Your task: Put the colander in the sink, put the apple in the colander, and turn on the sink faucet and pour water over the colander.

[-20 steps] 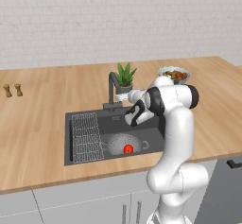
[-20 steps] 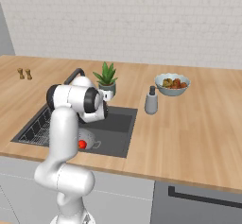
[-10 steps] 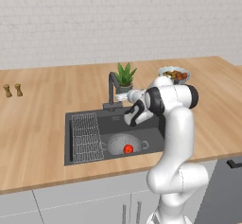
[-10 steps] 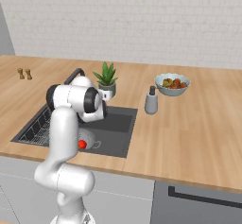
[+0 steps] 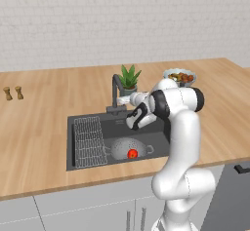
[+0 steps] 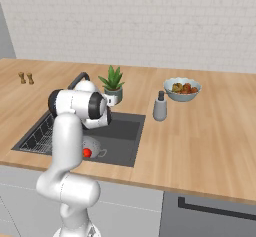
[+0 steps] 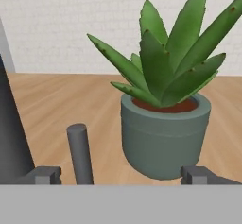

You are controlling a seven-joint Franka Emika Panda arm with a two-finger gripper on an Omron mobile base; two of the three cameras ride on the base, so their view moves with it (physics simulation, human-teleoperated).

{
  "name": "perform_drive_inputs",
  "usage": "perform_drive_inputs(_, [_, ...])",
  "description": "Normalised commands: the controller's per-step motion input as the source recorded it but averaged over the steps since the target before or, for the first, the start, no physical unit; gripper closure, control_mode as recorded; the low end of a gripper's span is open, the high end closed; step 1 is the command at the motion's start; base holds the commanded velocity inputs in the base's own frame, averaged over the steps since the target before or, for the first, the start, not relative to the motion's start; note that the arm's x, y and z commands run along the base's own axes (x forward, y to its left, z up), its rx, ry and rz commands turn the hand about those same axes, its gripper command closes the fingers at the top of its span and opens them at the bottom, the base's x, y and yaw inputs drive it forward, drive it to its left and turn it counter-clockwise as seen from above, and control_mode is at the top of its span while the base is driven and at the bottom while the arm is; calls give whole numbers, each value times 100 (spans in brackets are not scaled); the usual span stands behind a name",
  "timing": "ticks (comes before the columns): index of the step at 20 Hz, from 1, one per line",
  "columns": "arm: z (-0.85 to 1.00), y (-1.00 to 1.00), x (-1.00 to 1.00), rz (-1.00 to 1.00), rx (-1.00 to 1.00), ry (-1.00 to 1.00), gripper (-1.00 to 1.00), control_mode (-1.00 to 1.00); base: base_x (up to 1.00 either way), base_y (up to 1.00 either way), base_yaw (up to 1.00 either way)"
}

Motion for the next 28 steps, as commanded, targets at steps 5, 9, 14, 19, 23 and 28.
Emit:
perform_drive_inputs(5, [0, 1, 12, 0, 0, 0, -100, -100, 0, 0, 0])
perform_drive_inputs(9, [0, 1, 10, 0, 0, 0, -100, -100, 0, 0, 0])
perform_drive_inputs(14, [0, 0, 7, 0, 0, 0, -100, -100, 0, 0, 0])
perform_drive_inputs(19, [0, 0, 10, 0, 0, 0, -100, -100, 0, 0, 0])
perform_drive_inputs(23, [0, 0, 2, 0, 0, 0, -100, -100, 0, 0, 0])
perform_drive_inputs(28, [0, 0, 0, 0, 0, 0, -100, -100, 0, 0, 0])
